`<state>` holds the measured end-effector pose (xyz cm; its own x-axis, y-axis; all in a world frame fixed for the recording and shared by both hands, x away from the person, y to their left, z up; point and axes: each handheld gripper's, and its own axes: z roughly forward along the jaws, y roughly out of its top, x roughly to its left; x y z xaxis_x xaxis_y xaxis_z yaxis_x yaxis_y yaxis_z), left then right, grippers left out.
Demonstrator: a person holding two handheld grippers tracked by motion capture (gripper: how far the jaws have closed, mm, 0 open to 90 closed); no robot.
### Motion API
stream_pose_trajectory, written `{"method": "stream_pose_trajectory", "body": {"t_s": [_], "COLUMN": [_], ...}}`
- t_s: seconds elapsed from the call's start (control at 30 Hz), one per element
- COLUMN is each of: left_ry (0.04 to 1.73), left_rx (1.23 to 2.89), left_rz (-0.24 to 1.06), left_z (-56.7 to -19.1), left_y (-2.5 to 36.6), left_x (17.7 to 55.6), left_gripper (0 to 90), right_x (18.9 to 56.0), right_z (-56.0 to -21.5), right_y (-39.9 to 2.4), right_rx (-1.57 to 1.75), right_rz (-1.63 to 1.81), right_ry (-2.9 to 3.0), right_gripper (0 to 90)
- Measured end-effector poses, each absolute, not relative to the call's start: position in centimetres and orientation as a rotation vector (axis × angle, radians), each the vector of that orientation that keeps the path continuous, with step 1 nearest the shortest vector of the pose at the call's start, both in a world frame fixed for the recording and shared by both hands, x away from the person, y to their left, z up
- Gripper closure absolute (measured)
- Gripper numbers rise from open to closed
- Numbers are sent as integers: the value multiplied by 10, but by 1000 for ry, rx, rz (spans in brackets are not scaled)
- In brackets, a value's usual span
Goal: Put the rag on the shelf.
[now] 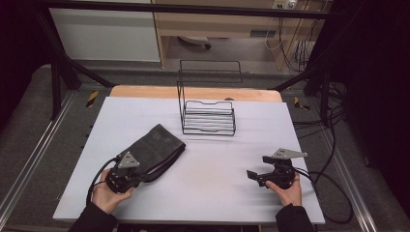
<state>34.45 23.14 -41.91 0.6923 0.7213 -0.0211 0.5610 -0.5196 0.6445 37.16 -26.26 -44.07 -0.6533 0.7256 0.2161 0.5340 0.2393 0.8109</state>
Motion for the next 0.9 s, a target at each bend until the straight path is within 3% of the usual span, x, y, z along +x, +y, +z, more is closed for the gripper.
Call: {"method": "stream_pose_trajectory", "body": {"t_s": [0.3,0.43,0.5,0.7,0.9], "left_ry": [935,950,954,1032,1209], "left_rx": [2247,2209,2165,2072,2045], "left_rz": [244,209,196,325,350], "left_z": [-420,-419,-411,-386,-399], "left_y": [214,220,229,261,293], "left_x": [337,338,338,346,372], "left_gripper": [821,755,598,495,520], "right_x": [372,372,371,370,373], "right_z": [-441,-441,-441,-439,-434], "right_y": [-262,-262,-261,-253,-223], "right_rx": [1191,1184,1187,1170,1148], "right_rz": [1378,1385,1397,1414,1444], "right_ry": [2308,2311,2310,2322,2311], "right_gripper": [26,34,48,92,163]}}
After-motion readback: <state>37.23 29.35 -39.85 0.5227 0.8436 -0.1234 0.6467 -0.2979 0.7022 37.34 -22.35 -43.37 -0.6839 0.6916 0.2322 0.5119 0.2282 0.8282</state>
